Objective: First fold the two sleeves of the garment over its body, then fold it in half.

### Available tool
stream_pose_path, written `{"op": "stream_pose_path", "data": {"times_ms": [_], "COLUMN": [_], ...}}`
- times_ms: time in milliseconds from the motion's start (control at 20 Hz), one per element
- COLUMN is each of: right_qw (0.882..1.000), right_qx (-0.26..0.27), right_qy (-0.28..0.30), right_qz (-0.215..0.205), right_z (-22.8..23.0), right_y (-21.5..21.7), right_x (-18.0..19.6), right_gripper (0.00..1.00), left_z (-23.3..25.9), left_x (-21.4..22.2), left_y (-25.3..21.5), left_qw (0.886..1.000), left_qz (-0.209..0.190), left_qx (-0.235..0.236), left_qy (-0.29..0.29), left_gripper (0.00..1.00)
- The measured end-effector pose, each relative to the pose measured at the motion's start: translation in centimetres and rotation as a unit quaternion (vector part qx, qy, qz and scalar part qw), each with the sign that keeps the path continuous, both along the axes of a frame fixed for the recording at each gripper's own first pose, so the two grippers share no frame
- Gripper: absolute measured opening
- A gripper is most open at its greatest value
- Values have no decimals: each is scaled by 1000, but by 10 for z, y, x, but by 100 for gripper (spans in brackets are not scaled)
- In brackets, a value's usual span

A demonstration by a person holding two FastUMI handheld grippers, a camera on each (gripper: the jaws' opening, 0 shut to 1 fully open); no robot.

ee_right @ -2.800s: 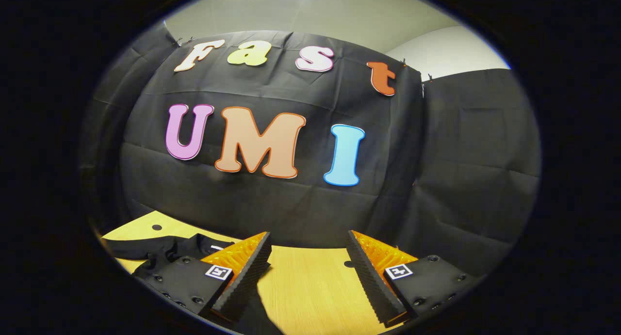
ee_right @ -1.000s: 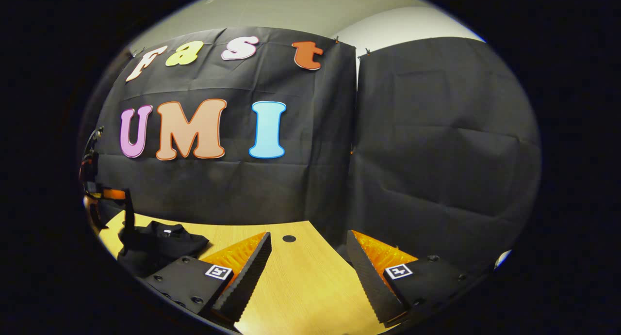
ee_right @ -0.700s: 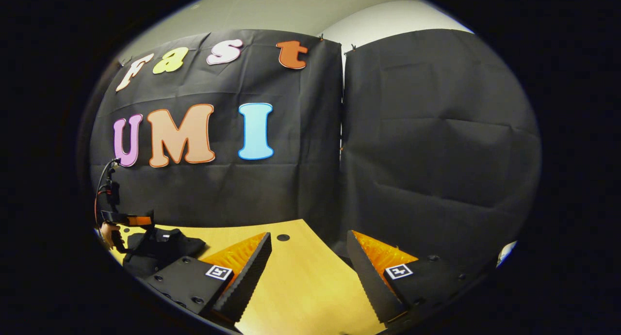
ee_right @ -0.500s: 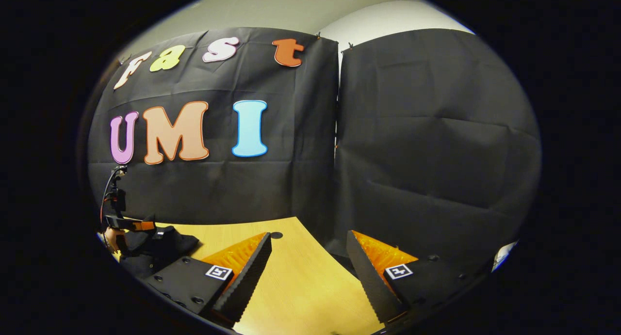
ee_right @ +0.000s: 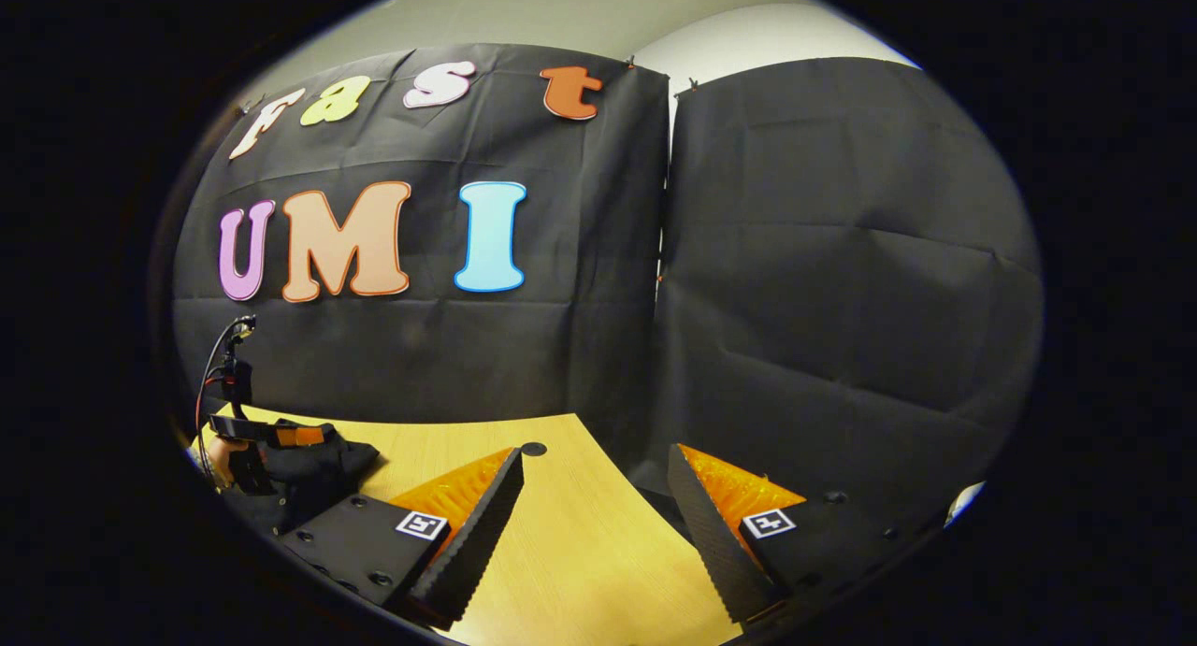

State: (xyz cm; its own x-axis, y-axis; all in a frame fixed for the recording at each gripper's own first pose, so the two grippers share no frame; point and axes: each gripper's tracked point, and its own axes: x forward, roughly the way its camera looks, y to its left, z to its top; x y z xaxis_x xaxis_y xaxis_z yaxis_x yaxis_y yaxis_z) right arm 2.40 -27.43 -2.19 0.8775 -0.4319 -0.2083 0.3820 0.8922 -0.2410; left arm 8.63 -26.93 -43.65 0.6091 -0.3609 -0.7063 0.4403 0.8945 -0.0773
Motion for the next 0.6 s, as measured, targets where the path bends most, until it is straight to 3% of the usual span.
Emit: {"op": "stream_pose_path", "data": {"times_ms": [200, 350, 450, 600], "right_qw": [999, 996, 990, 973], "right_qx": [11, 26, 42, 72], "right_qy": [2, 21, 50, 109], "right_qz": [35, 80, 125, 190], "right_z": [-8, -33, -62, -114], "right_y": [23, 57, 90, 142], "right_x": [11, 21, 23, 18], "right_gripper": [98, 99, 98, 99], "left_z": [43, 90, 124, 165], "left_x": [1, -10, -23, -45], "left_y": [17, 55, 91, 162], "left_qw": [999, 996, 993, 985], "left_qz": [10, 36, 48, 57], "left_qx": [1, -1, 4, 57], "left_qy": [-41, -76, -106, -155], "left_gripper": [96, 96, 96, 95]}}
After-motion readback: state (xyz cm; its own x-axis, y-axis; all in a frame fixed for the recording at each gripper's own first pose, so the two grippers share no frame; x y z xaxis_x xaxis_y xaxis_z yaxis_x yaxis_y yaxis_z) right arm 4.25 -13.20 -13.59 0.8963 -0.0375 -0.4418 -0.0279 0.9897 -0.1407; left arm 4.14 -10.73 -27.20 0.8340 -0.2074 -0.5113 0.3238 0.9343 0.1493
